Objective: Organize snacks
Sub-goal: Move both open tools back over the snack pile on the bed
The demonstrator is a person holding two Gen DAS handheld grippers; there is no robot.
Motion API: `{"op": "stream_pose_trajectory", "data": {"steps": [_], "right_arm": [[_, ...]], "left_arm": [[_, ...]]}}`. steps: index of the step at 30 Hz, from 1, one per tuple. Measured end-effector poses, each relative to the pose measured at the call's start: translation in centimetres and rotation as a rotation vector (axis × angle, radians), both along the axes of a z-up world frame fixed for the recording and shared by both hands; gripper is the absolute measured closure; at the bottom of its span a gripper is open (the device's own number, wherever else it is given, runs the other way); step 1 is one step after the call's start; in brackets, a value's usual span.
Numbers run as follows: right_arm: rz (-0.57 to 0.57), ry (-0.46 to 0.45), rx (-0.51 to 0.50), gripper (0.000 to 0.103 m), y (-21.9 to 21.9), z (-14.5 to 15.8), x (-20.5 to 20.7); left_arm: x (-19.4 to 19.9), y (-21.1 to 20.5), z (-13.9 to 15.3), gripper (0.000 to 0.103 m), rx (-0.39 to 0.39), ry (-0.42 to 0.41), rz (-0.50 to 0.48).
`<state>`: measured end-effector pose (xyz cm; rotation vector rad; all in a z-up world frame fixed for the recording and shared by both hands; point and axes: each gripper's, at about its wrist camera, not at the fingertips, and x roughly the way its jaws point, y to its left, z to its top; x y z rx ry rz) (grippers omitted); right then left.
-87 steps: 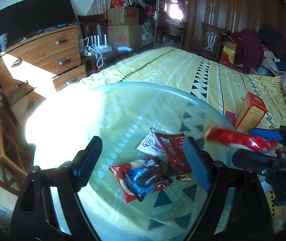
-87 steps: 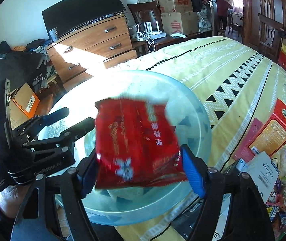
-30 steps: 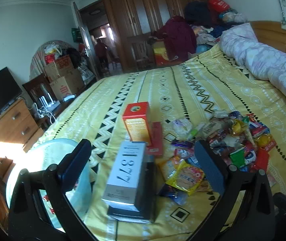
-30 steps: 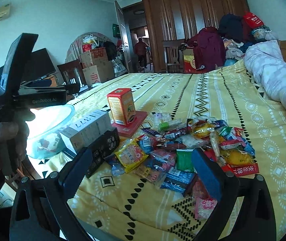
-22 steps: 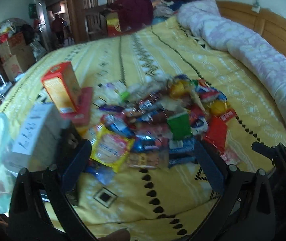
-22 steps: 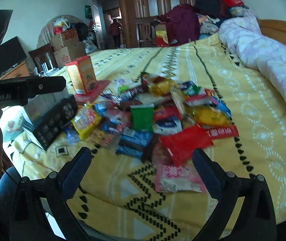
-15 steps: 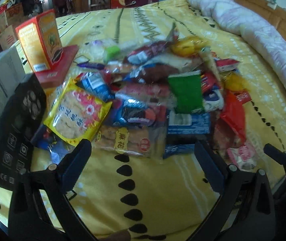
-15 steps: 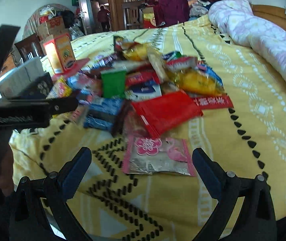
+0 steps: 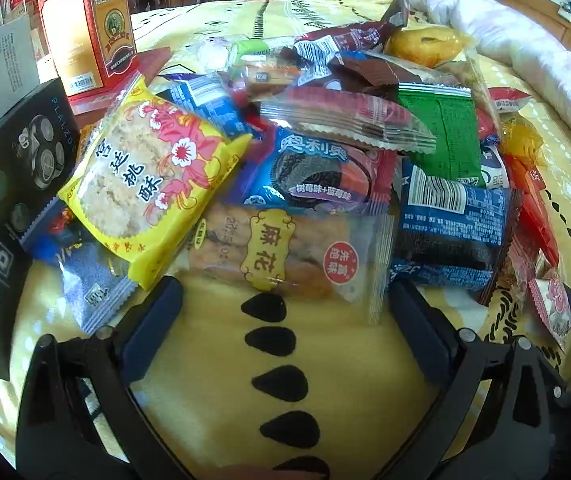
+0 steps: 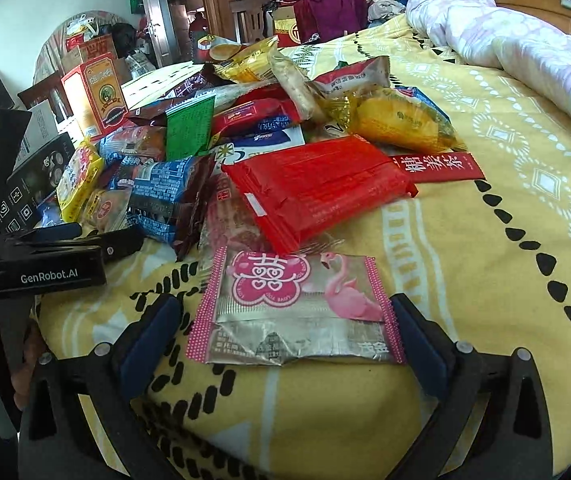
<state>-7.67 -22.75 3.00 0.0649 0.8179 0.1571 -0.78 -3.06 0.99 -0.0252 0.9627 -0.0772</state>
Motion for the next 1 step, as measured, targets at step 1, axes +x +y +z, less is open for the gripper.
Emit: {"op": "stream_pose_trajectory", "data": {"steps": [1], "right_arm": [[0.000, 0.000, -0.002, 0.000, 0.02, 0.06, 0.00]], "left_arm": [[-0.10, -0.04, -0.07, 0.000, 0.001, -0.001, 0.000]]}}
